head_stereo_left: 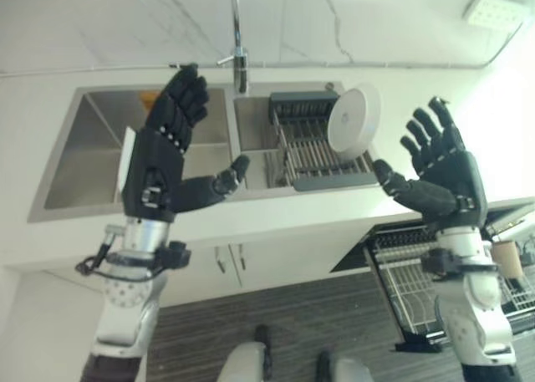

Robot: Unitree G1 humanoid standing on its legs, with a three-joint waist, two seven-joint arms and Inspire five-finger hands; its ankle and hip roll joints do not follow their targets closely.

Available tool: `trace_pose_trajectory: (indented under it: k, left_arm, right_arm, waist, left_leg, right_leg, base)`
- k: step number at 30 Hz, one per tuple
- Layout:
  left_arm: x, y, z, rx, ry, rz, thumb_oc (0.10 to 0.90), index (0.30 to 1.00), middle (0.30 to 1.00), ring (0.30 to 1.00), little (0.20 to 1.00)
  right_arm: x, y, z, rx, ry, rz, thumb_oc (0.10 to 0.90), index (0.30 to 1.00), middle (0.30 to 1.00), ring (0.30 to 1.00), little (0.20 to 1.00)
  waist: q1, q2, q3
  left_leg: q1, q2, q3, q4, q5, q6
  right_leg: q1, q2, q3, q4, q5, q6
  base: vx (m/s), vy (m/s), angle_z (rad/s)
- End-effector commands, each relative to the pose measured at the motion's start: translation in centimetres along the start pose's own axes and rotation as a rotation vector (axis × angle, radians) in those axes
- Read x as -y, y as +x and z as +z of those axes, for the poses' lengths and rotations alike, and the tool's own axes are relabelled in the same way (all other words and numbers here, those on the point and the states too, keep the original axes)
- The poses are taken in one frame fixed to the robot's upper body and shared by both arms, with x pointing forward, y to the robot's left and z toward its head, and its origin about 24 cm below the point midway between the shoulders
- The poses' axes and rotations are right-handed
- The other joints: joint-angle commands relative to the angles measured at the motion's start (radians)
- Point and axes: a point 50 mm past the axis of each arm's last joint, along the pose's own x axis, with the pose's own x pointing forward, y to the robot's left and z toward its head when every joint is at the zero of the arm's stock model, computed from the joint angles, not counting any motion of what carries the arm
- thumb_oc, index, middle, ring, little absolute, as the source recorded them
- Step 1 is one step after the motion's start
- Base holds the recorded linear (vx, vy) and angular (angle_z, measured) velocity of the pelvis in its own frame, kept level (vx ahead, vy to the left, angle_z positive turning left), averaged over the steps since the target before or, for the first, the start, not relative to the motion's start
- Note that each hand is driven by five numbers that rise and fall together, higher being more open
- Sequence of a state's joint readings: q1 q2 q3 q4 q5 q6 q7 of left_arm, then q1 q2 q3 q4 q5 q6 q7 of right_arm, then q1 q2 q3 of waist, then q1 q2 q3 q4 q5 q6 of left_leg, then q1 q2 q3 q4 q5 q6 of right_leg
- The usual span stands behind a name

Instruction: Place the dishes in the dishwasher.

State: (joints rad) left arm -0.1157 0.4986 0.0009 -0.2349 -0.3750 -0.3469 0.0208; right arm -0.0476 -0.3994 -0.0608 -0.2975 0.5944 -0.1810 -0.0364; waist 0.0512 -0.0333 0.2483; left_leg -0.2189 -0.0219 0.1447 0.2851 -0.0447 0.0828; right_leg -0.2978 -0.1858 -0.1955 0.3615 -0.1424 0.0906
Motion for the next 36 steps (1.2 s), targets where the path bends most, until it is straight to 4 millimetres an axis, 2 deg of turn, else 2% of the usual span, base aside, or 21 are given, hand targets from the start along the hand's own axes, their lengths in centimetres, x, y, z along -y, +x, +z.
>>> trace_pose_trajectory:
  k: [1,8,12,16,19,20,24,28,36]
  left_arm:
    - [1.5,0.7,4.2,0.238,0.017,-0.037,0.8,0.9,0.9,0.9,0.9]
    - [1.4,0.3,4.1,0.232,-0.048,-0.016,0.8,0.9,0.9,0.9,0.9]
    - [1.6,0.0,3.4,0.207,-0.119,-0.009,0.8,0.9,0.9,0.9,0.9]
    - [1.9,0.1,2.1,0.141,-0.153,0.001,0.8,0.9,0.9,0.9,0.9]
    - [2.0,0.1,1.6,0.122,-0.15,0.002,0.8,0.9,0.9,0.9,0.9]
    - [2.2,0.3,1.2,0.111,-0.14,-0.002,0.8,0.9,0.9,0.9,0.9]
    - [2.4,0.4,0.9,0.093,-0.14,-0.025,0.8,0.9,0.9,0.9,0.9]
    - [2.8,0.9,0.3,0.063,-0.14,-0.062,0.8,0.9,0.9,0.9,0.9]
    - [3.0,1.4,-0.2,0.022,-0.152,-0.098,0.8,0.9,0.9,0.9,0.9]
  right_arm:
    - [0.9,1.6,4.8,0.292,0.022,-0.027,0.8,0.9,0.9,0.9,0.9]
    - [1.1,1.8,4.1,0.228,0.026,-0.049,0.8,0.9,0.9,0.9,0.9]
    - [0.9,2.0,3.0,0.143,0.048,-0.022,0.8,0.9,0.9,0.9,0.9]
    - [1.3,3.1,2.6,0.128,-0.005,-0.028,0.8,0.9,0.9,0.9,0.9]
    - [1.4,3.9,2.6,0.113,0.005,-0.014,0.8,0.9,0.9,0.9,0.9]
    - [1.4,4.9,2.5,0.101,-0.059,-0.008,0.8,0.9,0.9,0.9,0.9]
    - [1.8,5.9,2.4,0.077,-0.081,-0.031,0.8,0.9,0.9,0.9,0.9]
    - [2.8,7.4,2.0,0.051,-0.137,-0.107,0.8,0.9,0.9,0.9,0.9]
    - [4.8,9.3,0.9,-0.069,-0.178,-0.189,0.8,0.9,0.9,0.9,0.9]
  waist:
    - [-0.003,-0.002,-0.069]
    - [0.006,0.006,-0.103]
    - [0.0,0.014,-0.111]
    - [0.002,0.017,-0.121]
    - [0.006,0.017,-0.129]
    - [0.013,0.013,-0.137]
    - [0.025,0.008,-0.149]
    - [0.041,-0.001,-0.156]
    - [0.063,-0.001,-0.169]
  left_leg:
    - [0.045,0.075,-0.081,0.015,-0.075,-0.111]
    - [0.057,0.095,-0.062,0.015,-0.083,-0.128]
    - [0.067,0.105,-0.065,0.015,-0.089,-0.135]
    - [0.082,0.102,-0.086,0.015,-0.104,-0.139]
    - [0.089,0.098,-0.098,0.015,-0.111,-0.139]
    - [0.098,0.095,-0.107,0.015,-0.12,-0.139]
    - [0.105,0.09,-0.12,0.015,-0.127,-0.137]
    - [0.121,0.085,-0.131,0.015,-0.135,-0.136]
    - [0.141,0.083,-0.14,0.015,-0.143,-0.139]
  right_leg:
    - [0.159,0.029,-0.001,-0.062,0.067,0.035]
    - [0.179,0.049,-0.004,-0.062,0.025,0.012]
    - [0.191,0.052,-0.006,-0.062,0.015,0.007]
    - [0.2,0.052,0.001,-0.062,0.007,0.006]
    - [0.206,0.05,0.006,-0.062,0.004,0.007]
    - [0.214,0.044,0.0,-0.062,-0.001,0.008]
    - [0.224,0.041,-0.01,-0.062,-0.007,0.008]
    - [0.243,0.039,-0.024,-0.062,-0.012,0.006]
    - [0.268,0.036,-0.041,-0.062,-0.023,0.003]
  base:
    - [0.03,-0.129,0.17]
    - [0.03,-0.088,-0.06]
    - [0.05,-0.055,-0.1]
    - [0.06,-0.028,0.07]
    - [0.07,-0.012,0.18]
    - [0.06,-0.003,0.2]
    - [0.05,0.005,0.15]
    - [0.05,-0.007,0.14]
    - [0.04,0.002,0.07]
